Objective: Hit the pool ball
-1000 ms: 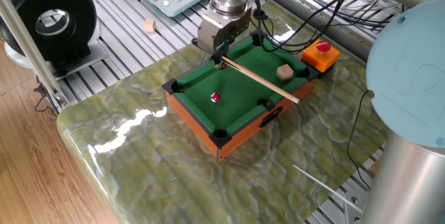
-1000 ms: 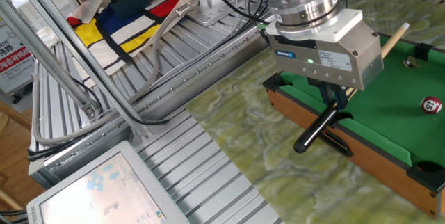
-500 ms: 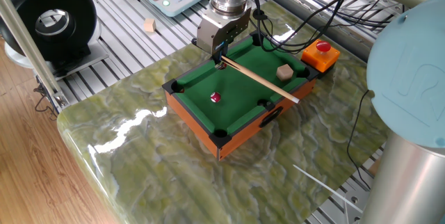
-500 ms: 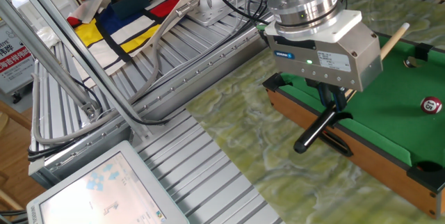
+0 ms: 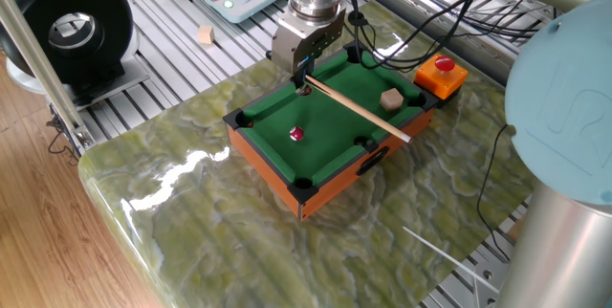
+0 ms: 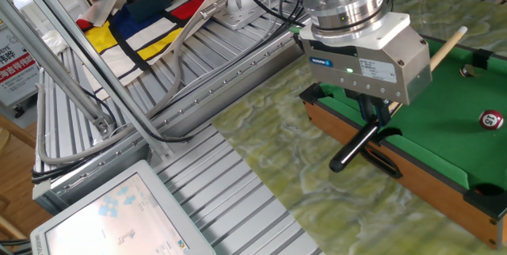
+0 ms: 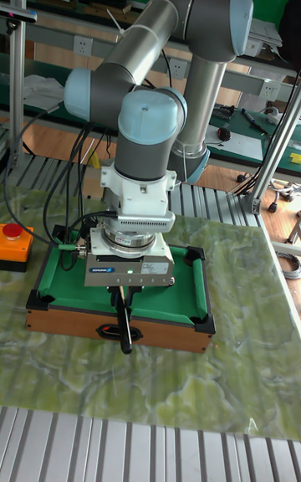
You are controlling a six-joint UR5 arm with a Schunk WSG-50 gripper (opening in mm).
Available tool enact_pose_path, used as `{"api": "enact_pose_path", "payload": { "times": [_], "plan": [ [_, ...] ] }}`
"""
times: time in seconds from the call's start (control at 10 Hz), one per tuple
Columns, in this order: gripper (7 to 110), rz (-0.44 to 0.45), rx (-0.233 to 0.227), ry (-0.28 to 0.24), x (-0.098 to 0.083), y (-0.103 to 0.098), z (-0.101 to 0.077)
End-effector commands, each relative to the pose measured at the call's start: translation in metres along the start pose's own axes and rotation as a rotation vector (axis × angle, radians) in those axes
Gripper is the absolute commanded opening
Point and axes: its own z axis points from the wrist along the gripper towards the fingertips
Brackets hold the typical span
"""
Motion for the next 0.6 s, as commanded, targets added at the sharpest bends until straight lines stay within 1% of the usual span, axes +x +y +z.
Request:
{"api": "enact_pose_path", "payload": {
  "times": [0.0, 0.1, 0.2, 0.3, 0.4, 0.5],
  "plan": [
    [22, 0.001, -0.018, -0.004, -0.001, 0.003, -0.001],
    [22, 0.000, -0.041, 0.004, 0.000, 0.009, -0.001],
    [44, -0.007, -0.060, 0.005, 0.001, 0.014, -0.002],
    [44, -0.011, -0.061, 0.009, 0.002, 0.014, -0.002],
    [44, 0.004, -0.060, 0.024, 0.005, 0.014, -0.002],
    [44, 0.017, -0.044, 0.044, 0.011, 0.011, -0.002]
  ]
}}
